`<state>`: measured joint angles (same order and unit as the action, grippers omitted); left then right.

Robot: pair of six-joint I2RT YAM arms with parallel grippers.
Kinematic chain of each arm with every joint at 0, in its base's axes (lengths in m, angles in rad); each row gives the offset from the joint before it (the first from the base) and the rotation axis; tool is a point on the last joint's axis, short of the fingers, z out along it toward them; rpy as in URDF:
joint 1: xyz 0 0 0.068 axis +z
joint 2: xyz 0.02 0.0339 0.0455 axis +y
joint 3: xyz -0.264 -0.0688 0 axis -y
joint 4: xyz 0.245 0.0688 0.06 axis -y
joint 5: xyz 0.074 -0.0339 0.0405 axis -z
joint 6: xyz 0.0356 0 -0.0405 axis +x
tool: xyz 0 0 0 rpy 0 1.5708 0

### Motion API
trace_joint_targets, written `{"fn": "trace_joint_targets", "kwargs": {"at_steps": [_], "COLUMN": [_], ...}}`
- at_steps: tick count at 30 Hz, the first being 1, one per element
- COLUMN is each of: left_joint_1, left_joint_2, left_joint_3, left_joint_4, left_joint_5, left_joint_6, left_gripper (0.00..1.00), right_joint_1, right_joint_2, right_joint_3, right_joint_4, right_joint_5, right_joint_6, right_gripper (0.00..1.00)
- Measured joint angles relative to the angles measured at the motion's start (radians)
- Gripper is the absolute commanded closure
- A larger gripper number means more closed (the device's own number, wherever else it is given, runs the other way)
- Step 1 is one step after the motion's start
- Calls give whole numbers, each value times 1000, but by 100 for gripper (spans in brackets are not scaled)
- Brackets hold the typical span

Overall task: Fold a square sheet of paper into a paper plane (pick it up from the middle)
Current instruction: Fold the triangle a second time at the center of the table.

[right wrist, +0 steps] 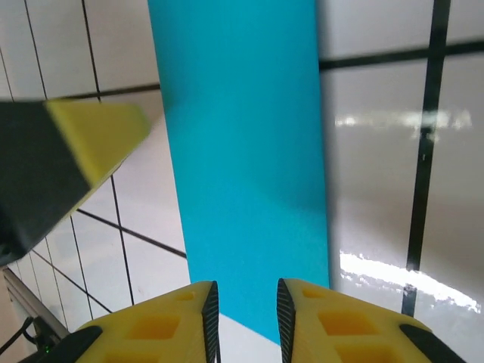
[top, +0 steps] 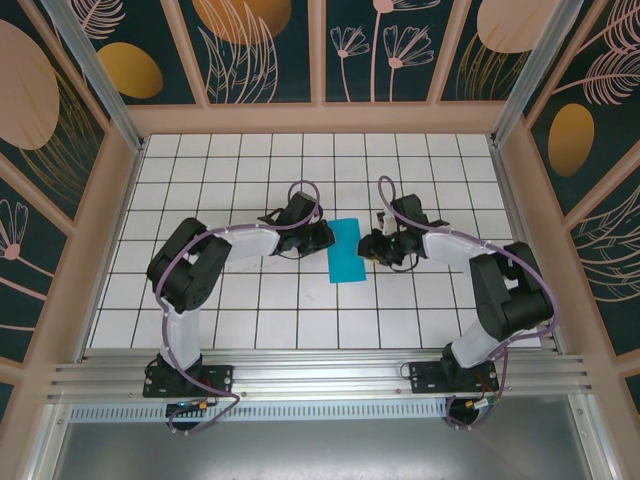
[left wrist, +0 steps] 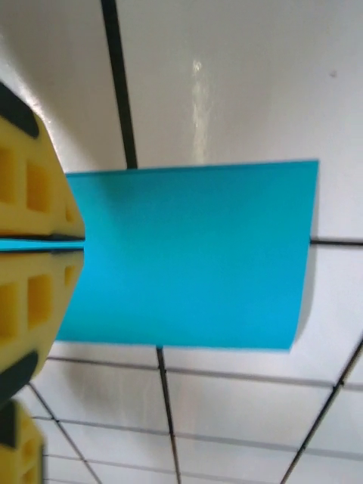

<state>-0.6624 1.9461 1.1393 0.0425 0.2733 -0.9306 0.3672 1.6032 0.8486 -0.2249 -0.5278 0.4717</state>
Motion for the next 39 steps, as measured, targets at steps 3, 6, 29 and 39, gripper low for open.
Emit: {"fn": "trace_joint_targets", "kwargs": {"at_steps": [3,6,29,39], "left_joint_1": [0,0,0,0], "left_joint_2": [-69,-129,-118,-104], "left_joint_3": [-38,-90,-153,-153], "left_joint_4": [15,37,115,115], "left_joint_5": [-17,-40,-39,-35], "left_joint_6": [3,-5,-62,-63], "left_gripper": [68,62,56,55], "right_joint_1": [0,0,1,1], "right_joint_2": [29,53,152,175], "right_joint_3": [34,47,89,89], "right_joint_4": [-3,-6,-15,-13], "right_joint_5": [18,29,-4,-4], "right_joint_6": [-3,-10,-21,-21], "right_gripper": [63,62,62,62]}}
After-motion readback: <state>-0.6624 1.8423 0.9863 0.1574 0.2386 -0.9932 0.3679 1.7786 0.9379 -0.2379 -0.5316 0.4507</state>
